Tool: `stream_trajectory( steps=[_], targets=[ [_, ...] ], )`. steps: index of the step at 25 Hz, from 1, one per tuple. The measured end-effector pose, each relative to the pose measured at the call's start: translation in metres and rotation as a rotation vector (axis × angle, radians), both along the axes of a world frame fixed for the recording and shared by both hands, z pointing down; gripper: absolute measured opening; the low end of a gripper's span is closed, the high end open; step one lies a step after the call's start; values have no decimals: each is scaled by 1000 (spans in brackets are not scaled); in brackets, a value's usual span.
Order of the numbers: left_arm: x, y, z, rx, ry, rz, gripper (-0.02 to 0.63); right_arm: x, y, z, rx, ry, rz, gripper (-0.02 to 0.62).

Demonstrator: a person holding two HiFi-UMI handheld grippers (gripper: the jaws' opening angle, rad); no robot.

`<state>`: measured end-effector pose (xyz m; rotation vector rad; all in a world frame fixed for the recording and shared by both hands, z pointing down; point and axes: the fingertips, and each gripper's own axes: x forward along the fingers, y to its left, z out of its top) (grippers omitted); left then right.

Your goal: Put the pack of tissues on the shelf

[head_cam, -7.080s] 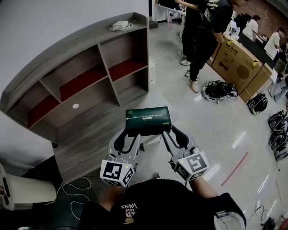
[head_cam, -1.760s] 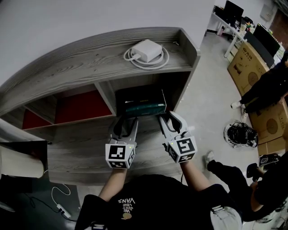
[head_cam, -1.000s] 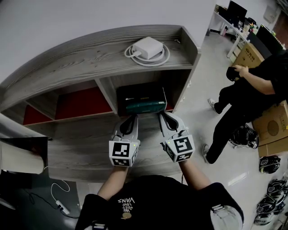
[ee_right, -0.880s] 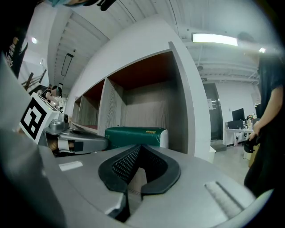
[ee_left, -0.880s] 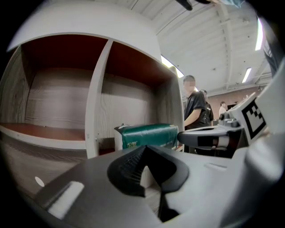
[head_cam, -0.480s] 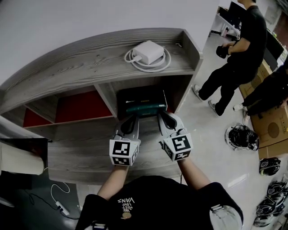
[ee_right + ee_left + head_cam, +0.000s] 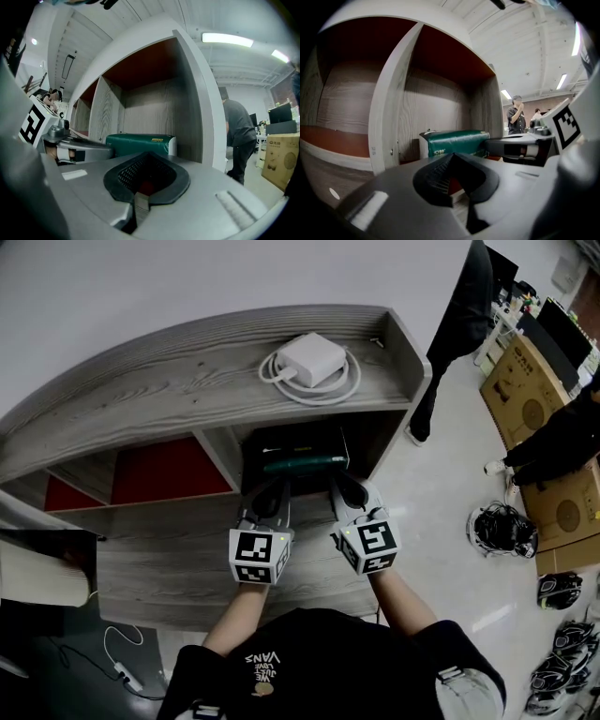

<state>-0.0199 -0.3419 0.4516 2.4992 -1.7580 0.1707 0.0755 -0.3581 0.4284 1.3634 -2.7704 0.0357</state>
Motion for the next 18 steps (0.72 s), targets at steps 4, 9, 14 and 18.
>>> stream_trajectory(
  steps=[4, 9, 14, 18],
  targets=[
    [1, -3, 0, -3, -7, 3, 52, 0, -4, 0, -21, 10, 12, 5],
    [2, -2, 1, -5, -4, 15, 52, 0, -3, -1, 0, 0, 14, 4],
    [2, 4, 2, -3, -6, 21, 52, 0, 6, -3, -10, -3, 22, 3],
    [2, 13, 1, 3, -4, 31, 52, 2, 16, -1, 0, -13, 28, 3]
  ],
)
